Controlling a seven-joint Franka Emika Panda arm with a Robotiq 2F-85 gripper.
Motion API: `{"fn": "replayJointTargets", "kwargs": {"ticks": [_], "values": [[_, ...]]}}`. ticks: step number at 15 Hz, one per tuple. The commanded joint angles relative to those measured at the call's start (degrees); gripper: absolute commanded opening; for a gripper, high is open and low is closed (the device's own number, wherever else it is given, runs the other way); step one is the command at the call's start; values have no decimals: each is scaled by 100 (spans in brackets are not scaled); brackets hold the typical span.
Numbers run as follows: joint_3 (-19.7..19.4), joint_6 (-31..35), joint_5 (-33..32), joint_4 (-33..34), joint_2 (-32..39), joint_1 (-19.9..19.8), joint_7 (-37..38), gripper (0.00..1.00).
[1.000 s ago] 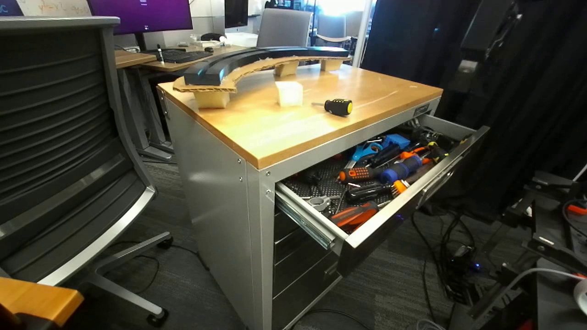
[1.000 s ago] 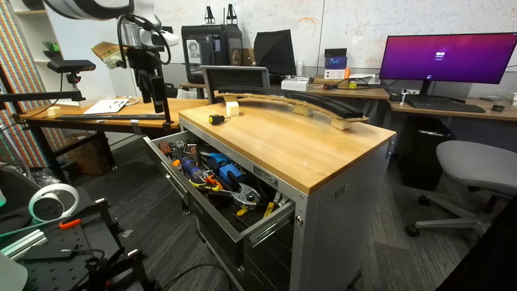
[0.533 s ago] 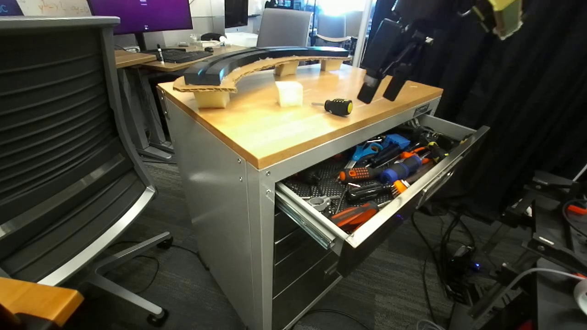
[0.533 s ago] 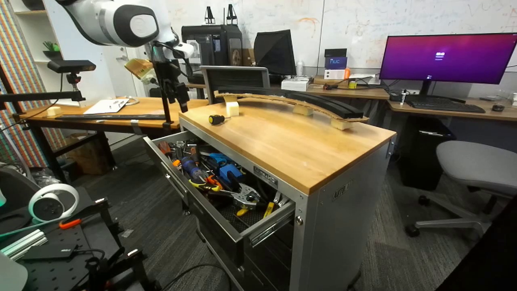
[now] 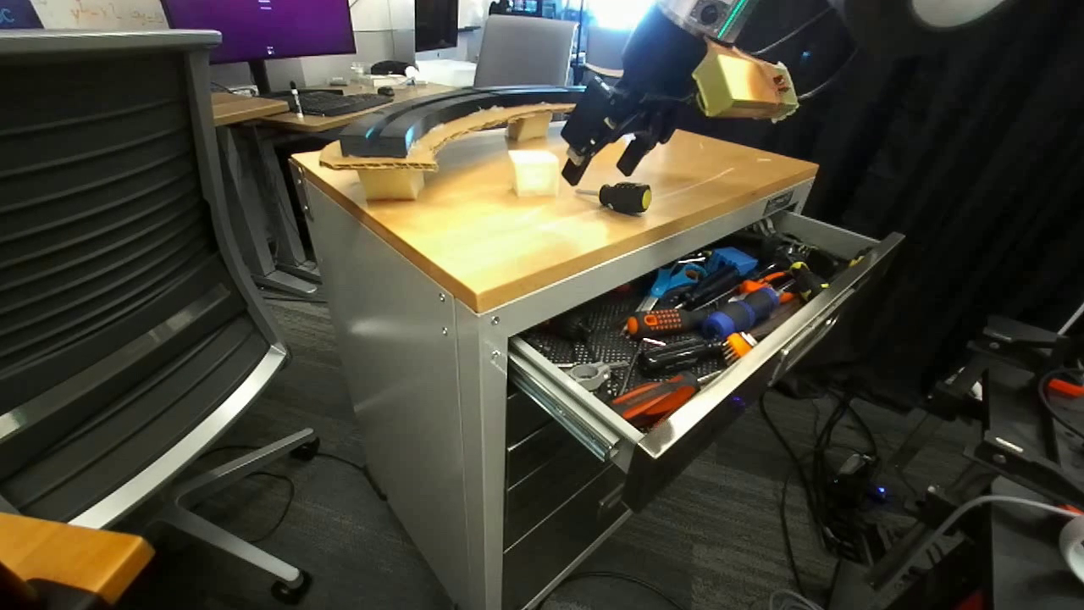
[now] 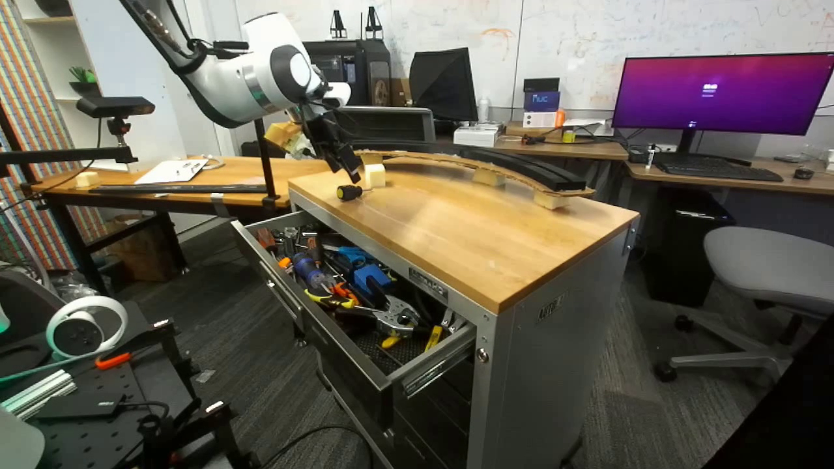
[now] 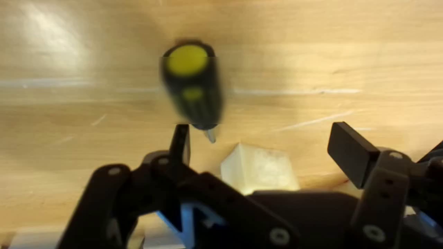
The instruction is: Place the screwdriver in the drawer then close it
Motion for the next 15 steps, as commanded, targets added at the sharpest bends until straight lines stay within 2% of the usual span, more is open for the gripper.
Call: {"fn": "replayJointTargets", "kwargs": {"ticks": [1, 2, 4, 6, 8, 9, 10, 11, 15], "values": [[-581, -31, -784, 685, 421, 456, 829, 100], [-628, -159, -856, 751, 468, 505, 897, 100], [-418, -654, -574, 700, 471, 425, 589, 100], [-409, -1009, -603, 724, 495, 462, 592, 100], [-366, -1395, -296, 693, 446, 470, 331, 100], [-334, -1590, -227, 708, 427, 457, 268, 75], [-363, -1693, -253, 735, 421, 484, 308, 73], [-344, -1738, -214, 769, 402, 467, 278, 66], [-381, -1858, -299, 831, 413, 461, 368, 34]]}}
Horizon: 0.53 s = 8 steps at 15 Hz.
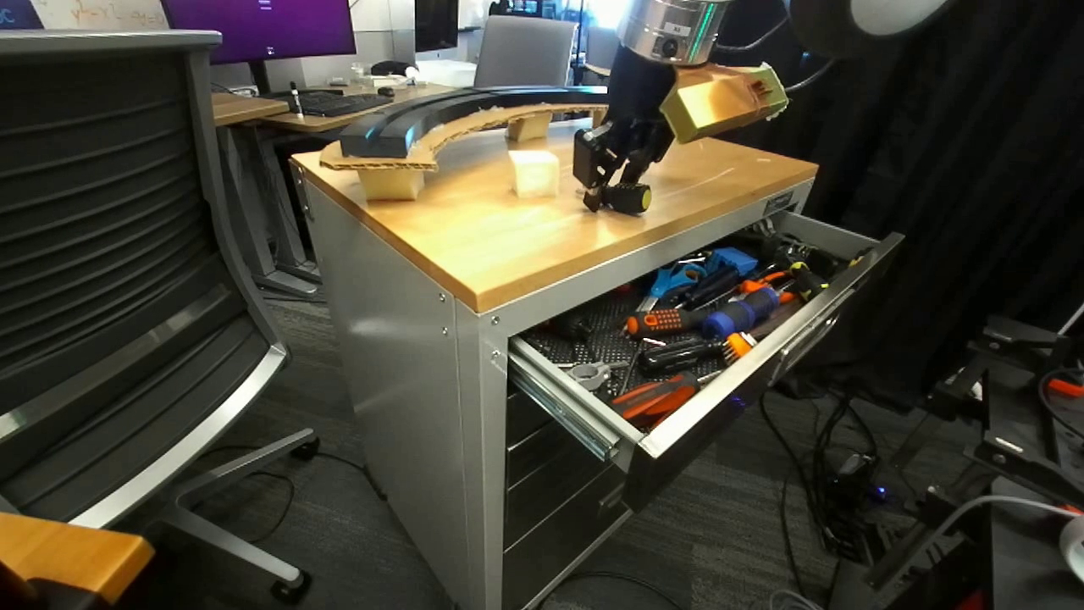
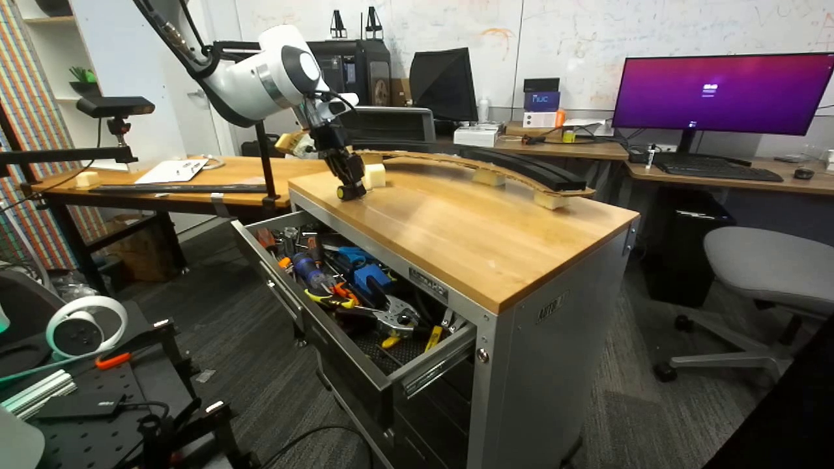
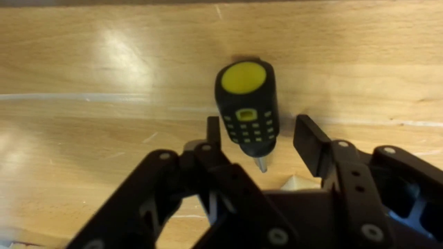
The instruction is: Place the screwdriver in the drawer then close it
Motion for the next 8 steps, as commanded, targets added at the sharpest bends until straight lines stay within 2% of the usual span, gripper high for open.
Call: {"fn": "replayJointTargets", "kwargs": {"ticks": [1, 3, 8], "values": [[-16, -309, 92, 52, -30, -8, -147, 27], [344, -542, 800, -217, -212, -256, -886, 12], [801, -670, 1940, -1396, -1268, -567, -2804, 15]]}}
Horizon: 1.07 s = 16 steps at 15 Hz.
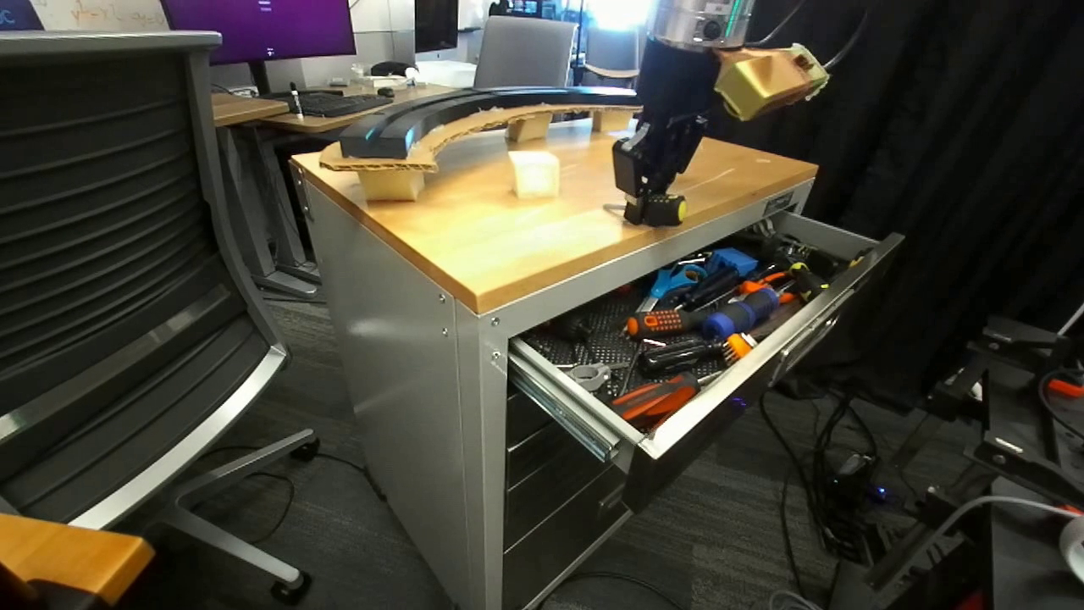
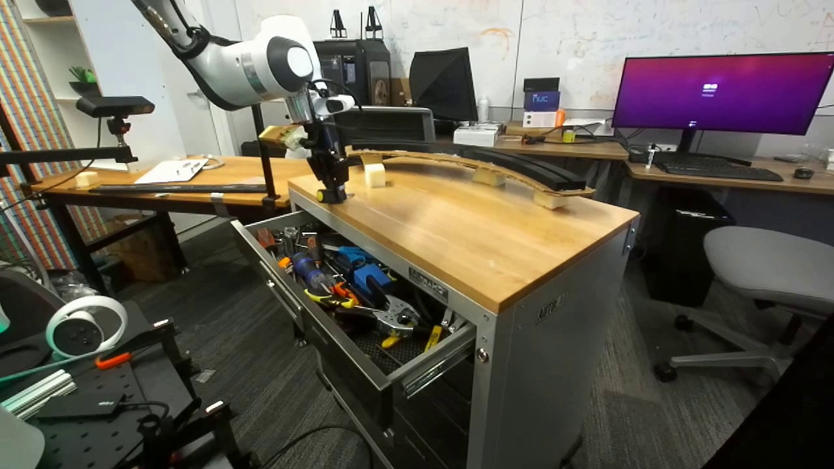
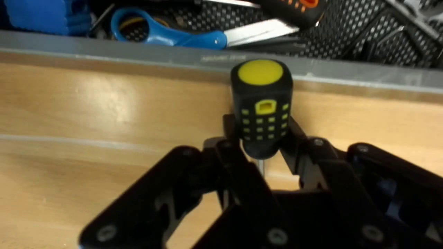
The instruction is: Place the screwdriver in the drawer then close it
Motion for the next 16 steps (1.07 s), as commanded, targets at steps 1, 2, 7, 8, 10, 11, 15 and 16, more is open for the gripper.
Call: {"fn": "replayJointTargets", "kwargs": {"ticks": [1, 2, 7, 8, 10, 11, 15, 16], "values": [[366, -36, 725, -1213, -1022, -178, -1175, 15], [431, 85, 846, -1440, -1183, -173, -1325, 15], [799, 851, 1523, -2341, -1671, -85, -1647, 13], [876, 1055, 1643, -2472, -1701, -62, -1655, 13], [1029, 1611, 1849, -2691, -1659, -1, -1562, 15], [1100, 1940, 1918, -2778, -1618, 39, -1462, 58], [1180, 2961, 1731, -3014, -1489, 123, -1096, 80], [1163, 3110, 1665, -3053, -1482, 133, -1007, 89]]}}
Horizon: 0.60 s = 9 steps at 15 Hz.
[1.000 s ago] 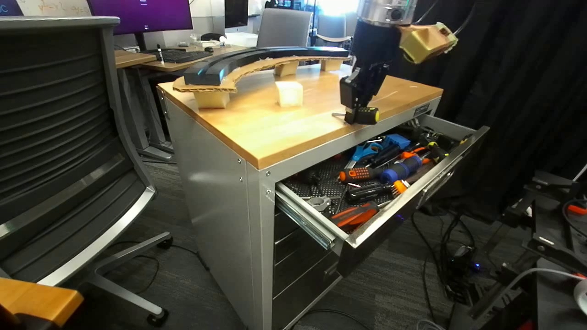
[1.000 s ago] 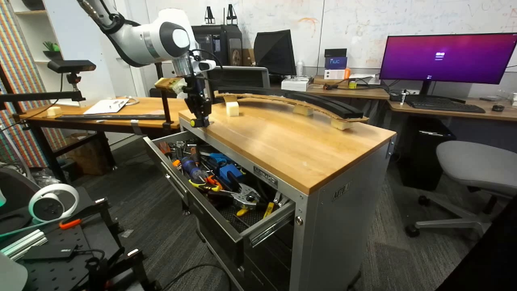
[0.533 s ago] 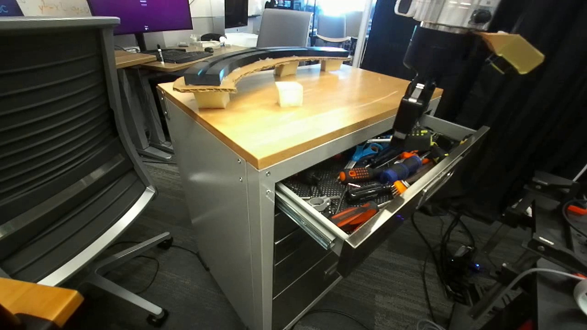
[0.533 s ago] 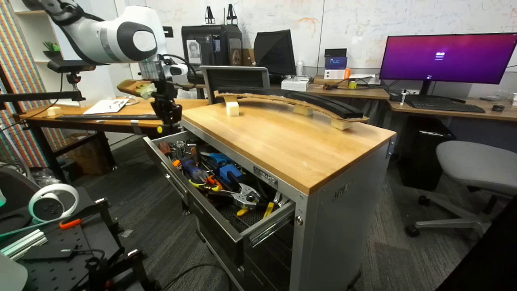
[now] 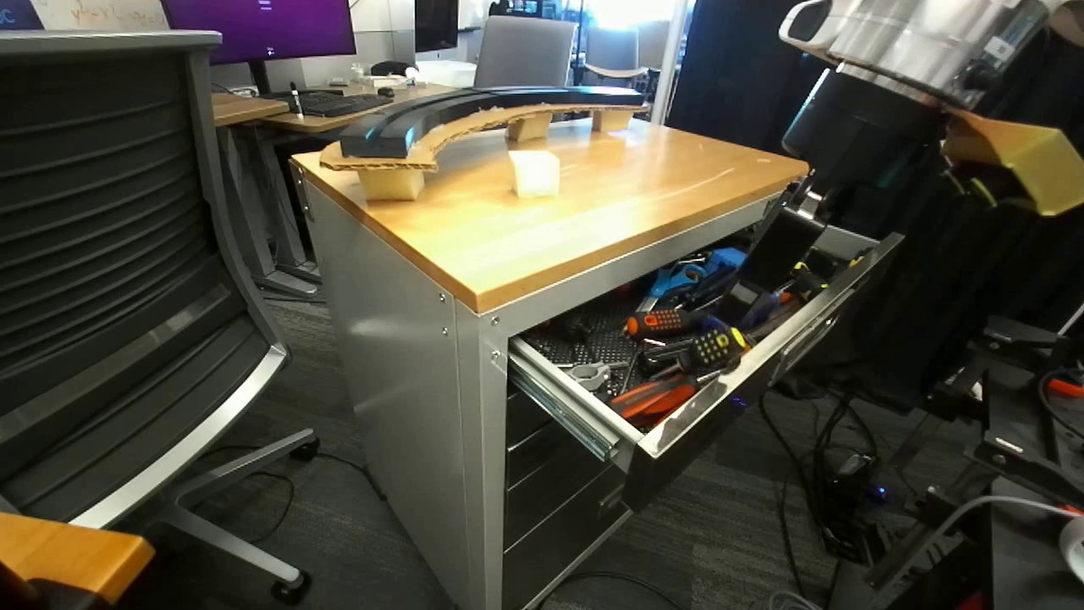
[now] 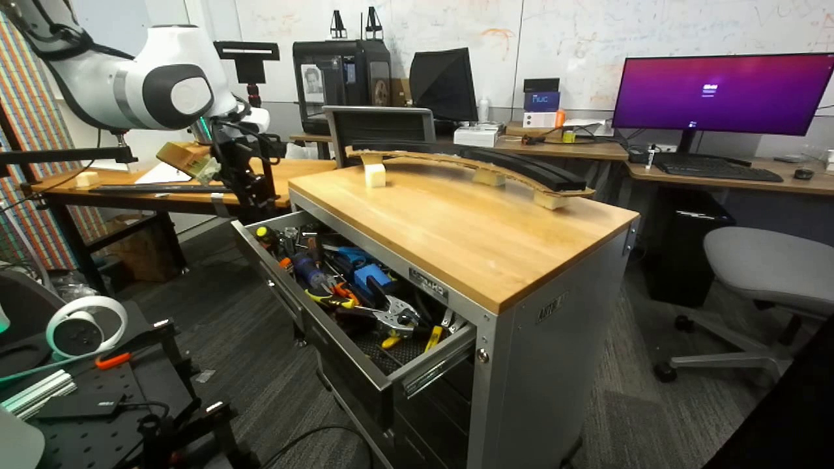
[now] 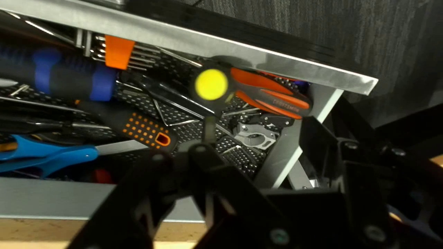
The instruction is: Place the screwdriver in the drawer then close it
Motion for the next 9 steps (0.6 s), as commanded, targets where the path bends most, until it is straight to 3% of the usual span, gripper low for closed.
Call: {"fn": "replayJointTargets", "kwargs": {"ticks": [1, 3, 6, 8, 9], "values": [[-12, 623, -101, -197, -51, 53, 314, 95], [-141, 404, -409, -257, -191, 17, 440, 100], [-491, -908, -1463, -429, -689, -70, 1132, 100], [-525, -1635, -1787, -483, -747, -136, 1468, 100], [-530, -1963, -1845, -494, -693, -149, 1618, 75]]}}
